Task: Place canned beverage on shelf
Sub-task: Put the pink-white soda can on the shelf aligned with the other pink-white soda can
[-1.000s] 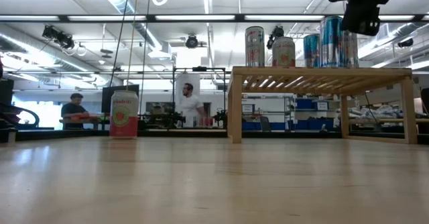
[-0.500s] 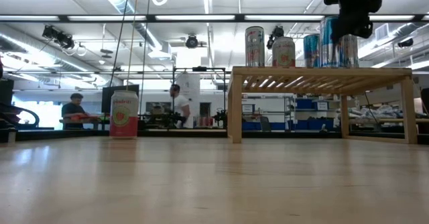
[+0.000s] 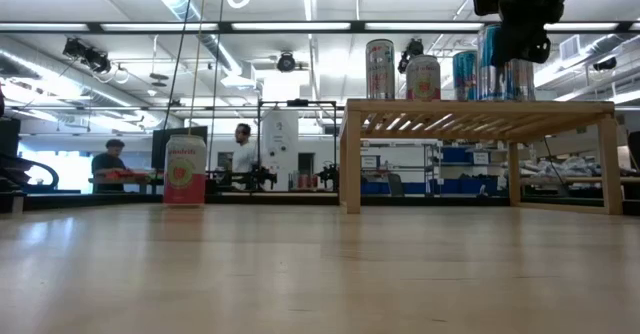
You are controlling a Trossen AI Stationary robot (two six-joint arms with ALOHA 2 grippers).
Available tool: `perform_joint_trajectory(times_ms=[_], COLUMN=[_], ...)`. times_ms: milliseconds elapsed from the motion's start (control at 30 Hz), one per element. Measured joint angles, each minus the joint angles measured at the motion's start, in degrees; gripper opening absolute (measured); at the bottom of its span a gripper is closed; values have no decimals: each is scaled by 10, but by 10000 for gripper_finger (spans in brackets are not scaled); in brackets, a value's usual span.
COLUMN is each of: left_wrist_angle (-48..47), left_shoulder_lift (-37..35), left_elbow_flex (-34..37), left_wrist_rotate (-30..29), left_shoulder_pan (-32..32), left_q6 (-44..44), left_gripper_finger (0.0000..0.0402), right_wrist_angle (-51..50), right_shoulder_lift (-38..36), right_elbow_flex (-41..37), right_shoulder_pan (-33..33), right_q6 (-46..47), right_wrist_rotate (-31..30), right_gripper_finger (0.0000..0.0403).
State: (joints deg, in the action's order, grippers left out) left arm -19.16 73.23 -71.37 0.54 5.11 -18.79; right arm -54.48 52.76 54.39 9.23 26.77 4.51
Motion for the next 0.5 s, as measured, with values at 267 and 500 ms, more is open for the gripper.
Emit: perform_joint_trajectory(times_ms=[267, 500], left_wrist_angle=[0, 0], left_shoulder_lift=[0, 0], left_elbow_flex=[0, 0], left_wrist_rotate=[0, 0], left_shoulder_pan=[0, 0], left_q6=[-1, 0], left_gripper_finger=[300, 300], right_wrist_angle=[11, 12], right_shoulder_lift=[15, 17], right_elbow_flex=[0, 0], right_shoulder_pan=[21, 43], right_q6=[-24, -34], right_wrist_rotate=[-3, 0], right_gripper_finger=[5, 5])
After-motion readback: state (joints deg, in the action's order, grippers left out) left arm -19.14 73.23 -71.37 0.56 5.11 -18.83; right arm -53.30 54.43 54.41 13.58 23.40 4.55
